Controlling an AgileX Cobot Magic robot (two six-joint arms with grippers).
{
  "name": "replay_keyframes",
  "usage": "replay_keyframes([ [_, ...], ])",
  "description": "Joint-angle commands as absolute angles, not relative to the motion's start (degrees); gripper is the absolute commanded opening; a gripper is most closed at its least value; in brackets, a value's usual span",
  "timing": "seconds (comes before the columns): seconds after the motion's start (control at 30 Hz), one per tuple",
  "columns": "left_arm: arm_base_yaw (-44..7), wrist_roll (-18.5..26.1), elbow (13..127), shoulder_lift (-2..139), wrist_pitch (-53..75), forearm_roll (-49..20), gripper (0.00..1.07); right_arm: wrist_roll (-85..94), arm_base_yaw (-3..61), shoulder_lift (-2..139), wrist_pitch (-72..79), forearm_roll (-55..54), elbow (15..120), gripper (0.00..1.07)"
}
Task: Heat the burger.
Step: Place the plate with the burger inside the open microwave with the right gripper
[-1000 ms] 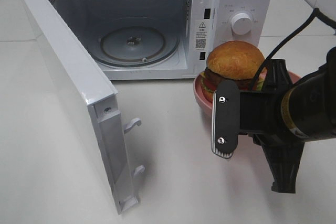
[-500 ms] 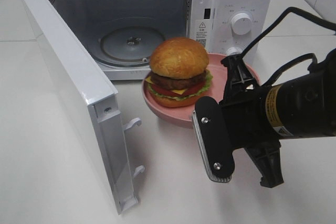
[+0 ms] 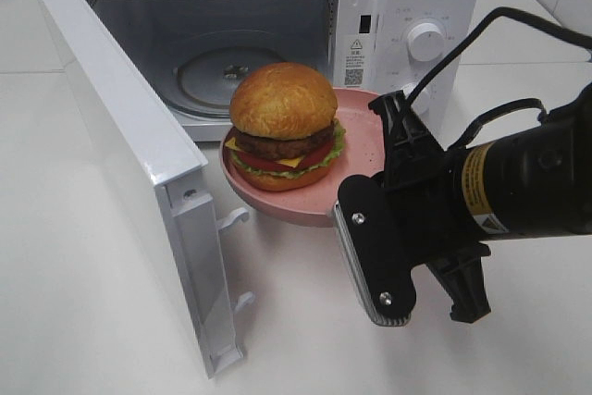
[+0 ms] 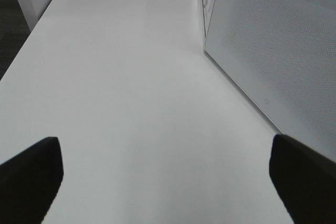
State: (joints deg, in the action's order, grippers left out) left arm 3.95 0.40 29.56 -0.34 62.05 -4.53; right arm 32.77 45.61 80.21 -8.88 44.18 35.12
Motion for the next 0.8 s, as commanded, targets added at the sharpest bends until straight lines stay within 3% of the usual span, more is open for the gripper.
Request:
replay_keyframes([
  [0.03,3.8,0.5,29.5,-1.0,61.1,-4.8,1.0,42.2,42.2,79.5,-3.2,37.6,35.8,0.05],
  [0.37,3.8,0.5,29.5,-1.0,61.1,-4.8,1.0,62.3,36.0,79.5,0.7,20.3,35.8,0.05],
  [0.43,3.8,0.5,29.5,-1.0,61.1,-4.8,1.0,72.4,33.9,79.5,1.6,10.4,35.9,0.05],
  [0.53,3.8,0.5,29.5,-1.0,61.1,-4.8,1.0,75.4,33.7,79.5,2.0,7.5,35.9,0.05],
  [0.67,3.8,0.5,29.5,-1.0,61.1,-4.8,1.0,92.5,33.1,79.8,2.8,-8.3,35.9,0.04],
  [0.8,3.8,0.5,29.5,-1.0,61.1,-4.8,1.0,98.3,33.1,80.9,3.7,-13.3,35.9,0.04],
])
